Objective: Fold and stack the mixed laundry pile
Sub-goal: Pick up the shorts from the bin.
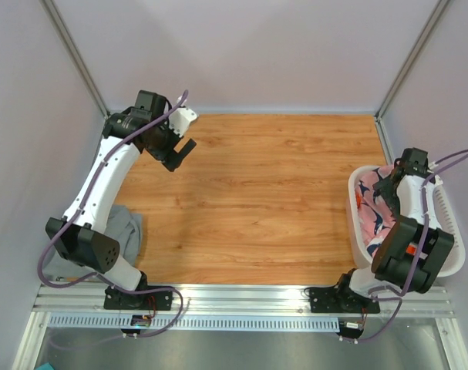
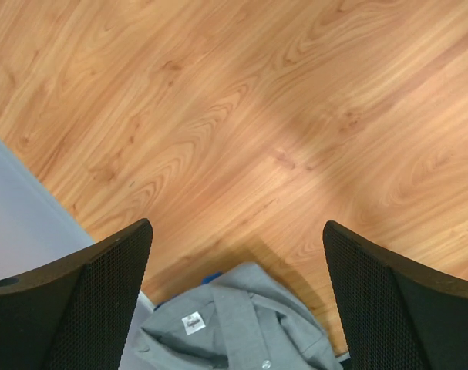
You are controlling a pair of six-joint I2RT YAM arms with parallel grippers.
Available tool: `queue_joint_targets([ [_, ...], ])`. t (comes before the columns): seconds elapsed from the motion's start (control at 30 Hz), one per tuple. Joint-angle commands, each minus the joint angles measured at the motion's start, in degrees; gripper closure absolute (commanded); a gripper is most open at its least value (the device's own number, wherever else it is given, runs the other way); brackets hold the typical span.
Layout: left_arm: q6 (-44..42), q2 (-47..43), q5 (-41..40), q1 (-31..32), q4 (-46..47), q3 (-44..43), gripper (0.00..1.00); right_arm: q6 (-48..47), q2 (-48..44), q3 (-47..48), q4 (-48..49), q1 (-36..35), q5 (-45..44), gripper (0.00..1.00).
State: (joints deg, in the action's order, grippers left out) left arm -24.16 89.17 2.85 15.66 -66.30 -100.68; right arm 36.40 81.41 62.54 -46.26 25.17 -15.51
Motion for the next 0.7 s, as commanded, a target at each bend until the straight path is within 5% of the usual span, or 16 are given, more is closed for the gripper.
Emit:
queue_joint_targets([
  [0.0, 1.84, -0.13, 1.2, 2.0, -1.72, -1.71, 0.0, 2.44, 3.49, -2.59, 6.09, 1.02, 3.19, 0.22],
  [0.03, 1.84, -0.13, 1.19, 2.09, -1.81, -1.71, 0.0, 2.27, 4.02, -2.86, 6.36, 1.11, 3.72, 0.26],
  [0.17, 1.14, -0.66, -1.17, 2.27, -1.81, -0.48, 0.0, 2.62, 3.15, -4.88, 7.67, 1.11, 3.03, 0.82],
  [0.23, 0.79, -1.53, -1.88, 2.27, -1.55, 0.05, 0.0, 2.45, 0.43, -5.85, 8.64, 1.02, 2.24, 0.97],
  [0.67, 0.17, -3.65, -2.76, 2.36, -1.2, 2.07, 0.0, 0.16, -21.46, 6.34, 4.43, 0.93, -1.9, 1.0],
])
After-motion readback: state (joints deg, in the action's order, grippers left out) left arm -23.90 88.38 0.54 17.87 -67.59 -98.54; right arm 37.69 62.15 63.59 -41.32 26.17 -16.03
